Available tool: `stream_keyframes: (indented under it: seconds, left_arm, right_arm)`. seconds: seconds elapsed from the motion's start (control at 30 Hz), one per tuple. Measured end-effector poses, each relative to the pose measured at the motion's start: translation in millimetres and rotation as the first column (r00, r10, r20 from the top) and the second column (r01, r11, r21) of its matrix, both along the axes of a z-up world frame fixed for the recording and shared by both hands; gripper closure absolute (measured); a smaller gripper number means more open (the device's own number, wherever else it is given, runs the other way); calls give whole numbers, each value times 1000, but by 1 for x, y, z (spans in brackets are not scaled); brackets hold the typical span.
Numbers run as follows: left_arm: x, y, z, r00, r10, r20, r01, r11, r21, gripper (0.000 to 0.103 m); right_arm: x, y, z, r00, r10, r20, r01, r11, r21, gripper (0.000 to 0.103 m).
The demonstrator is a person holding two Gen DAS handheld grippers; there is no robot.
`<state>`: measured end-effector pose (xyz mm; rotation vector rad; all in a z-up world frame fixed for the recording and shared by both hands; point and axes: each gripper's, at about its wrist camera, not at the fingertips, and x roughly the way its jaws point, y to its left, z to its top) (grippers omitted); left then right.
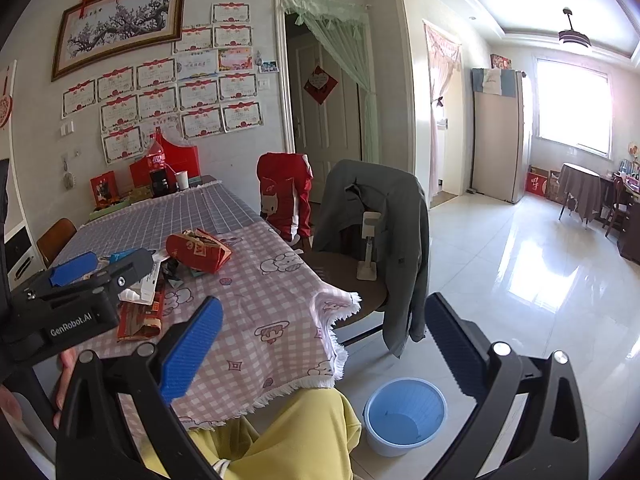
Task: Collect trash
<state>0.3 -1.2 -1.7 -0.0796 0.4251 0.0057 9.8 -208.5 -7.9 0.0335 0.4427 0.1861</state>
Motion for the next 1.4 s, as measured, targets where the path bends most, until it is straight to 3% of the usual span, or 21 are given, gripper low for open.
stream_keyframes:
  seconds: [1.4]
  left_arm:
    - [9, 7, -6, 1000, 3, -26, -3, 1000, -11, 6]
  right_arm:
    - [16, 7, -7, 999, -4, -47, 4, 1000, -16, 4]
